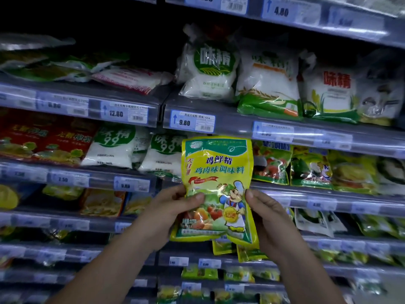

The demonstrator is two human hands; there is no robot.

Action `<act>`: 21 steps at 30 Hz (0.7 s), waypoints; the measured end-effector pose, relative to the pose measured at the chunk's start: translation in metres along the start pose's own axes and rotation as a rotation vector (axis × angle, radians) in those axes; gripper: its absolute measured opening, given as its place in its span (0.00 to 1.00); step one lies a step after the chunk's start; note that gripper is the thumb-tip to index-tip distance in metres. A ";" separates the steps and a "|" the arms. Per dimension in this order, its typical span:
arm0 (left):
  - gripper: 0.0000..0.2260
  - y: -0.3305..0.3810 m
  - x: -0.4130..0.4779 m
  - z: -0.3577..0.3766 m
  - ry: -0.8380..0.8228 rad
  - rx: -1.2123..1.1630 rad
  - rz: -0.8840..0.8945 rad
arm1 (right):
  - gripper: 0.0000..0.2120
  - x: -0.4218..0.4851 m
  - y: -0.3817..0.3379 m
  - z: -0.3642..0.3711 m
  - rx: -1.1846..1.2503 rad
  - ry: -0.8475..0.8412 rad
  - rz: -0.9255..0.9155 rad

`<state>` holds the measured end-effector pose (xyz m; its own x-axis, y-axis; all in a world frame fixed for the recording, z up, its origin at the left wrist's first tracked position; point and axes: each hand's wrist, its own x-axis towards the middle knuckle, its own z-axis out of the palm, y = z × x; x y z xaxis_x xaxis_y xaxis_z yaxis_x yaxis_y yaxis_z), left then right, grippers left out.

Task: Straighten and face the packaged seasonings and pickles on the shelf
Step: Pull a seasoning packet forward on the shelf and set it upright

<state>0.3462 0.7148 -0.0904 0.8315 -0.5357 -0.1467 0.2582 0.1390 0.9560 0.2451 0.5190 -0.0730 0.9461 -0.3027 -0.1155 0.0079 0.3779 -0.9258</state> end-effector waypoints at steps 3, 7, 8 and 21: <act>0.25 -0.012 -0.021 0.008 0.002 0.015 0.040 | 0.12 -0.014 0.007 -0.014 -0.009 -0.025 -0.034; 0.21 -0.014 -0.048 0.028 0.047 0.234 0.182 | 0.23 -0.038 0.013 -0.029 -0.081 -0.055 0.076; 0.19 -0.013 -0.056 0.035 0.043 0.259 0.190 | 0.27 -0.046 0.014 -0.030 -0.122 -0.073 0.082; 0.05 -0.031 -0.136 0.073 0.268 0.653 0.197 | 0.20 -0.119 0.042 -0.081 -0.451 -0.163 -0.147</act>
<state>0.1894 0.7229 -0.0814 0.9456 -0.3184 0.0664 -0.1848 -0.3581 0.9152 0.1064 0.5006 -0.1271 0.9840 -0.1702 0.0520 0.0378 -0.0852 -0.9956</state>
